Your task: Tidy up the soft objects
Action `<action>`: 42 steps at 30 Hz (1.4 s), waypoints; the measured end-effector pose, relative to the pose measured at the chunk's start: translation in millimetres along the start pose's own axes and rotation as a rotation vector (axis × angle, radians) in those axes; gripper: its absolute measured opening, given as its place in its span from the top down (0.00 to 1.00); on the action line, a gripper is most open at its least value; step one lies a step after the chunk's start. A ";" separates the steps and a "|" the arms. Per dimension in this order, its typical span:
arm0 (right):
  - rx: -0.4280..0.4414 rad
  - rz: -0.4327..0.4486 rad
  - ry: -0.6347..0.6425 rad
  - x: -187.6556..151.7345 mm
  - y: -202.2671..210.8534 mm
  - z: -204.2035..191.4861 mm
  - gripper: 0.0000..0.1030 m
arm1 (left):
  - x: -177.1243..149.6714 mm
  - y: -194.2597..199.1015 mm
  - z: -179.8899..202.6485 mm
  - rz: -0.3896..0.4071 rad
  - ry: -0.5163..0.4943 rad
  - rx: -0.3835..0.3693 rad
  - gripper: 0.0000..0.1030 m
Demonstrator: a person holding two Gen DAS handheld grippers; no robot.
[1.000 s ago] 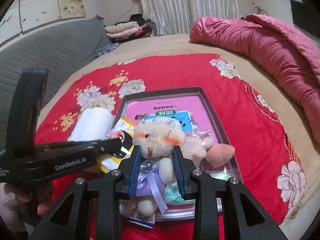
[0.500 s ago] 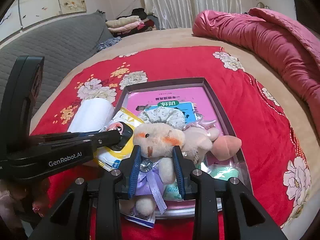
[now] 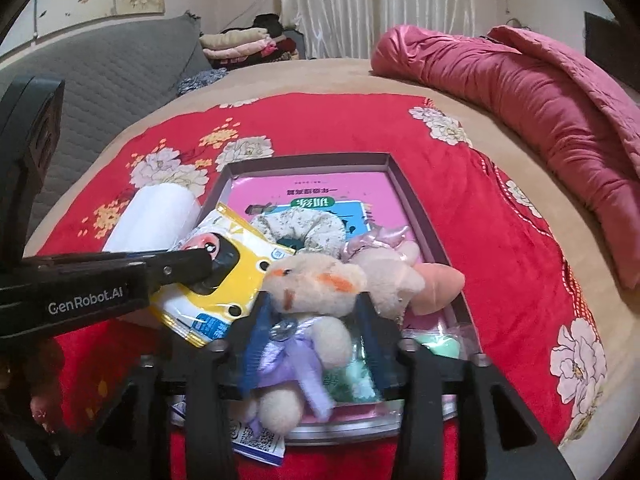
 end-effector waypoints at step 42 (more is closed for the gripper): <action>-0.213 0.286 -0.097 31.7 105.4 4.5 0.25 | 8.0 110.9 -21.4 0.256 0.005 0.073 0.34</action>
Point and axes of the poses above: each gripper's, at about its wrist camera, not at the fingertips, and y roughly against the way its jaws point, z to its right, x to its top, the point moved 5 cm from there along -y, roughly the way its jaws point, and after that the axes turned 9 degrees about y, right-handed, at the moved point
